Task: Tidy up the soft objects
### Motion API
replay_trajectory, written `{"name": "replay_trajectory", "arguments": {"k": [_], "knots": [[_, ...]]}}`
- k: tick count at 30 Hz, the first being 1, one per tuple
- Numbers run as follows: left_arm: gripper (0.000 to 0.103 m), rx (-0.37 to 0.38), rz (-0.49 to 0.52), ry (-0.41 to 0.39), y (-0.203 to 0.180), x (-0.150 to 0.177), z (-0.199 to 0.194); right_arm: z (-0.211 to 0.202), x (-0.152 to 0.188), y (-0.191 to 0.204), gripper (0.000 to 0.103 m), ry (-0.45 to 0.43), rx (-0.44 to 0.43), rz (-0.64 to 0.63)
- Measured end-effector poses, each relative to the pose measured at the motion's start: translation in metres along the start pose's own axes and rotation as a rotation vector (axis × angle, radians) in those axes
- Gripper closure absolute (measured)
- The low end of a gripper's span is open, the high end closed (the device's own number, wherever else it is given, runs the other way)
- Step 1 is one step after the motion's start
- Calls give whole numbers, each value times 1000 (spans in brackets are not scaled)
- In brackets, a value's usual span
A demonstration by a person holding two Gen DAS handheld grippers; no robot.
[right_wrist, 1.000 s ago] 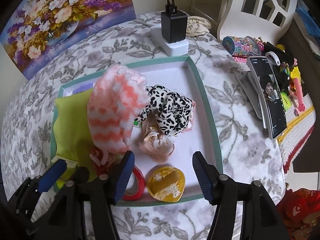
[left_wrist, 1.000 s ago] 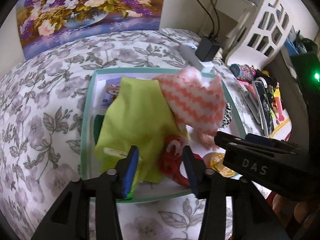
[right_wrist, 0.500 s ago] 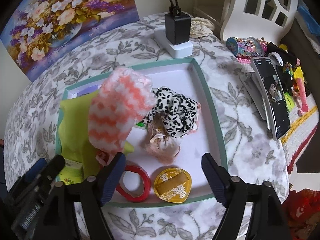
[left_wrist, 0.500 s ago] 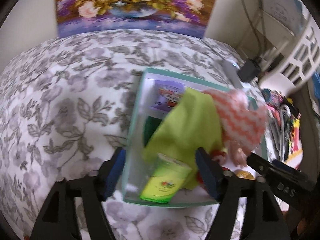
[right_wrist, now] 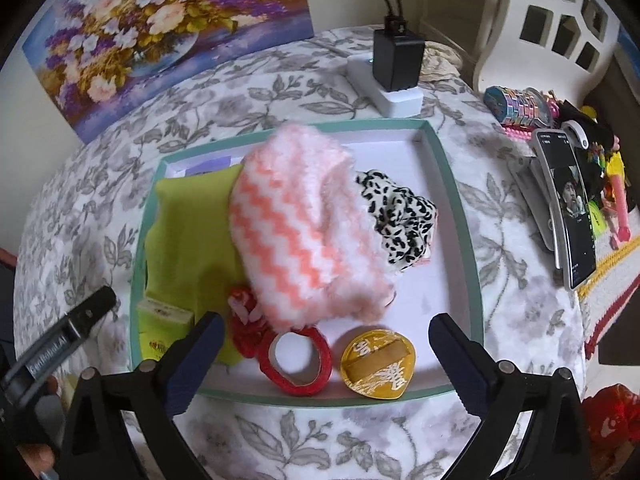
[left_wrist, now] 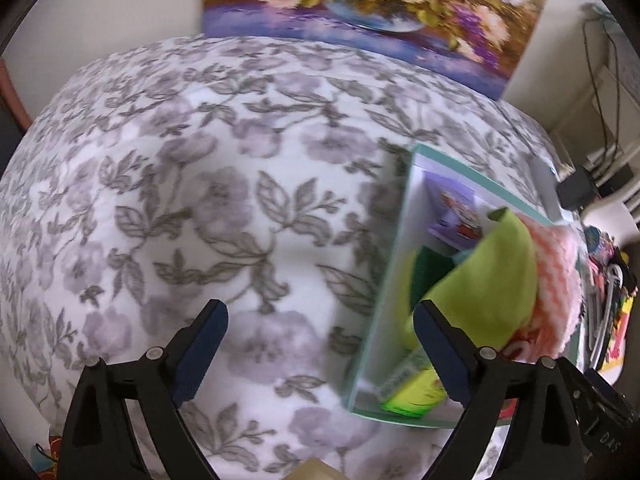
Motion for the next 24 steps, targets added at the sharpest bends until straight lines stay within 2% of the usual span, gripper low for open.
{"name": "replay_trajectory", "arguments": {"k": [3, 13, 18, 24], "knots": [[1, -26, -17, -16, 10, -1, -3, 0, 3, 4, 0, 1, -10, -10], [1, -52, -15, -45, 33, 9, -31, -5, 24, 23, 0, -15, -20, -56], [1, -42, -13, -61, 43, 20, -43, -10, 35, 33, 0, -35, -25, -82], [1, -131, -8, -65, 50, 36, -49, -13, 47, 45, 0, -51, -12, -117]]}}
Point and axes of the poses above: each gripper's, at about its wrist camera, not at the fingertips, and z roughly the way its jaws point, y to its left, x to its underside, the point moved 1 cm from there along z, roughly the way its jaws point, and after that the axes turned 14 degrees about y, right-handed, at the moved point
